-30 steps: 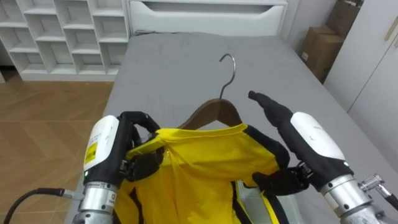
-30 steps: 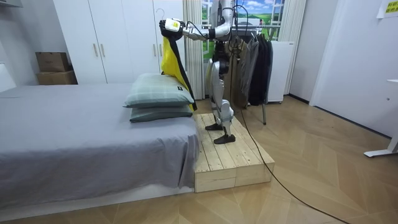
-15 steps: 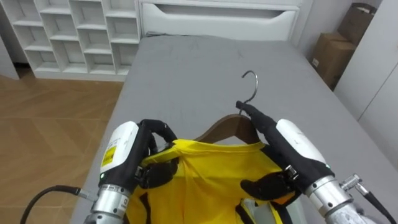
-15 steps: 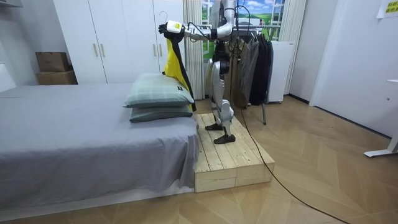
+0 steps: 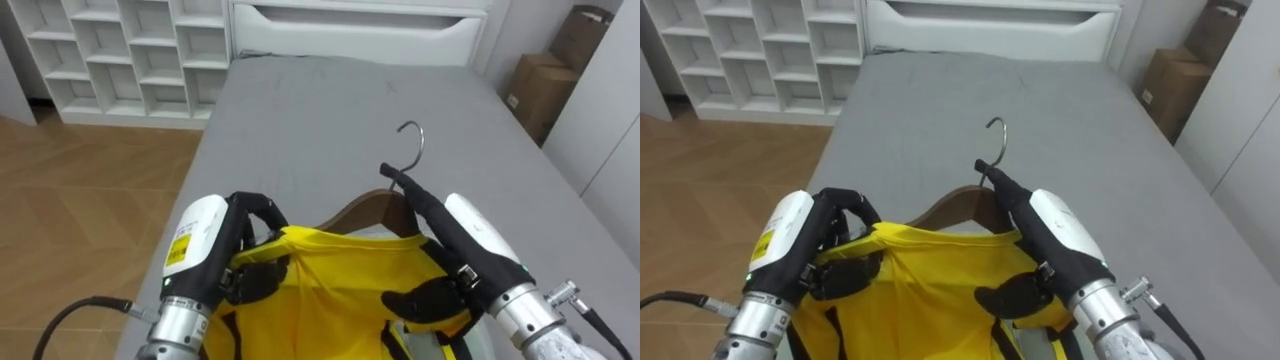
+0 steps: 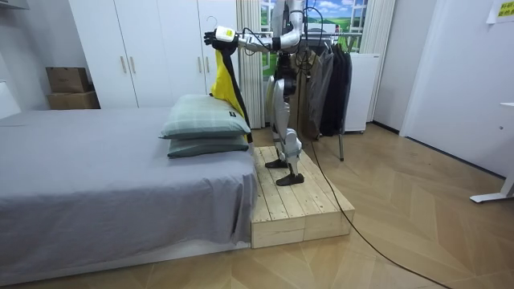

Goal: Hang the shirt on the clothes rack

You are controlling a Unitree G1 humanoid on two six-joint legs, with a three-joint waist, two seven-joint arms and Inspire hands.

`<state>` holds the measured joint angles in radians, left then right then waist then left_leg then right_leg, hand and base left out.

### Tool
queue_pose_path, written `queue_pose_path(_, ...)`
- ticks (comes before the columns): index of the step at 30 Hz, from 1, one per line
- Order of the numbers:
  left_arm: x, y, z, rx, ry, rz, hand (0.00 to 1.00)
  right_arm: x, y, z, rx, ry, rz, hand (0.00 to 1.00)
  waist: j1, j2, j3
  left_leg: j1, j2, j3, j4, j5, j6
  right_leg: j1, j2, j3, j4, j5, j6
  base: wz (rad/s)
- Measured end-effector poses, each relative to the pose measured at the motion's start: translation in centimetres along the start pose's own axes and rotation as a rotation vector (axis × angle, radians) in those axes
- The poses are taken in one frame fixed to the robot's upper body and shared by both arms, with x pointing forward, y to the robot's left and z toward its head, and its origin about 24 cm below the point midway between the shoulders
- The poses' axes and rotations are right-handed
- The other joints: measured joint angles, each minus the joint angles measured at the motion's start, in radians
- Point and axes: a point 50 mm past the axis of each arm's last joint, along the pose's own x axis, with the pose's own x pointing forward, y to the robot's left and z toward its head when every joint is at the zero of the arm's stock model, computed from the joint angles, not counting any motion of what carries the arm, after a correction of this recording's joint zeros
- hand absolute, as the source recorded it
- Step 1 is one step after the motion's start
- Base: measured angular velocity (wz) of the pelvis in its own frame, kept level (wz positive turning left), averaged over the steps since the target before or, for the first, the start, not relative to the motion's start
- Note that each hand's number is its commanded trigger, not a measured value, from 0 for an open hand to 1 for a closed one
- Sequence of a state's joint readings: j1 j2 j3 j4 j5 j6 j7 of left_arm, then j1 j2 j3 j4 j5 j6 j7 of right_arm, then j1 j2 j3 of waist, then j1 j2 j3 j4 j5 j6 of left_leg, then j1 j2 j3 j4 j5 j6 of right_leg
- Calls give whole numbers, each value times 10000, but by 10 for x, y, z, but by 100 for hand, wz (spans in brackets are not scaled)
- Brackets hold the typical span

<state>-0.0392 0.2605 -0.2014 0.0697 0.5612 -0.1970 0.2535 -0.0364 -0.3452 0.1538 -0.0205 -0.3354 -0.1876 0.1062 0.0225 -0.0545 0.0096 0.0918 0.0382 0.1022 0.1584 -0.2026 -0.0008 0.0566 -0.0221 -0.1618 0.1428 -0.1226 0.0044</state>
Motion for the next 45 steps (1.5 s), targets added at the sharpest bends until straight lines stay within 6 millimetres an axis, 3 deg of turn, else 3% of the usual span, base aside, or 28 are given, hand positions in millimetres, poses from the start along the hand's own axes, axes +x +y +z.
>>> queue_pose_path(10, 0, -1, 0, 59, -37, -55, 100, 4, 6, -13, 519, 600, 25, 0, -240, 11, 6, -95, 3, -7, 23, 0, -1, -56, -2, -33, -10, 0, 0, 1)
queue_pose_path(21, 0, -2, 2, -51, -32, -18, 100, 3, 7, -32, 1343, 1520, -165, 0, -172, 77, 16, -109, -19, -7, 23, 1, 0, -70, -26, -39, -32, 0, 0, 0)
queue_pose_path(31, 3, 1, 13, 579, -592, 85, 100, 24, -1, -16, 1631, 809, -578, 0, -235, 136, 11, -96, -4, 5, 42, 2, -2, -65, -24, -41, -14, 1, -2, 0)
queue_pose_path(45, 3, -1, 13, 542, -563, -53, 100, 26, -1, -18, 2036, 838, -456, 0, -210, 70, 25, -81, -26, -4, 43, 3, 0, -46, -44, -47, -11, 1, -1, 0)
